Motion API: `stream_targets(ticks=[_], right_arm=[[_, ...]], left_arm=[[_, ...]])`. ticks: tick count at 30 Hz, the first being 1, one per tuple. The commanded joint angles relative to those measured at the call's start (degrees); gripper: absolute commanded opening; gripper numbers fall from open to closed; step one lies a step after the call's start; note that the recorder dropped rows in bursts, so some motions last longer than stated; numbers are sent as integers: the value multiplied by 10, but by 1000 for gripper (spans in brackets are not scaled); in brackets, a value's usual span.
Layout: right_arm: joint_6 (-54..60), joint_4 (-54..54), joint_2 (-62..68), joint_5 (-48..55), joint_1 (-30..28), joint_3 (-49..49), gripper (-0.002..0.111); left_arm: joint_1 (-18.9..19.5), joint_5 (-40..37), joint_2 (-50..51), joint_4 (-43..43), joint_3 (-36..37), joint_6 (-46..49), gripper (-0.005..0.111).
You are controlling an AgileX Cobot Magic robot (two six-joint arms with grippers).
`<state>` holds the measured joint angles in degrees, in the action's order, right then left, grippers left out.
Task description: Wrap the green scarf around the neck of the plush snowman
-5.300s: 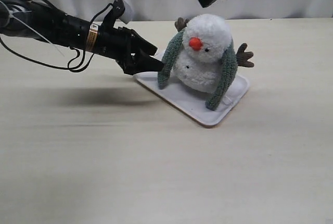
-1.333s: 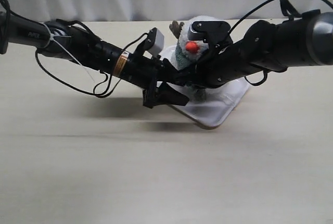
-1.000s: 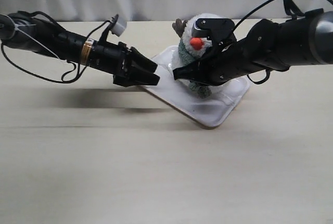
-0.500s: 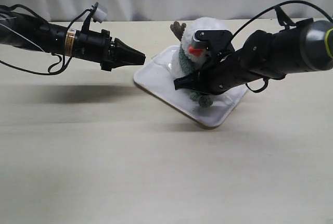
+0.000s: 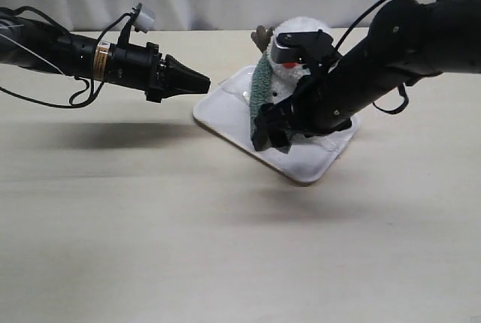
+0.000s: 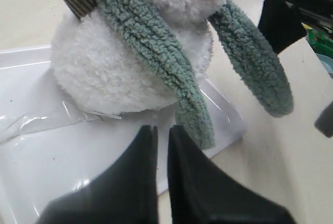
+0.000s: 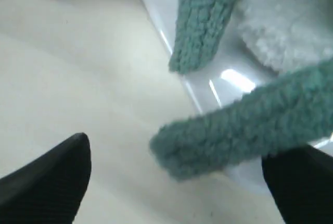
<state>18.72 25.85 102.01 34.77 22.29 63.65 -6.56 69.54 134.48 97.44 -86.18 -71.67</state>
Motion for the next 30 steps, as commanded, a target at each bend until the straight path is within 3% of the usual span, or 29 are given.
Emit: stream_targets(ticks=[1, 7, 12, 14, 21, 26, 30], right_arm=[[-38, -40, -31, 105, -2, 3, 75], [6, -12, -92, 172, -1, 3, 44], [60, 20, -177, 132, -1, 3, 15], [61, 17, -210, 110, -1, 3, 5], [61, 17, -322, 42, -1, -37, 4], [61, 17, -417, -13, -1, -98, 4], [61, 17, -501, -60, -1, -149, 4]], left_arm=[[1, 4, -5, -14, 0, -2, 8], [1, 4, -5, -44, 0, -2, 8], [1, 4, -22, -39, 0, -2, 7], [1, 4, -39, -22, 0, -9, 2], [1, 2, -118, 19, 21, -94, 0], [0, -221, -221, 6, 125, -142, 0], [-1, -304, -330, -68, 229, -102, 0]])
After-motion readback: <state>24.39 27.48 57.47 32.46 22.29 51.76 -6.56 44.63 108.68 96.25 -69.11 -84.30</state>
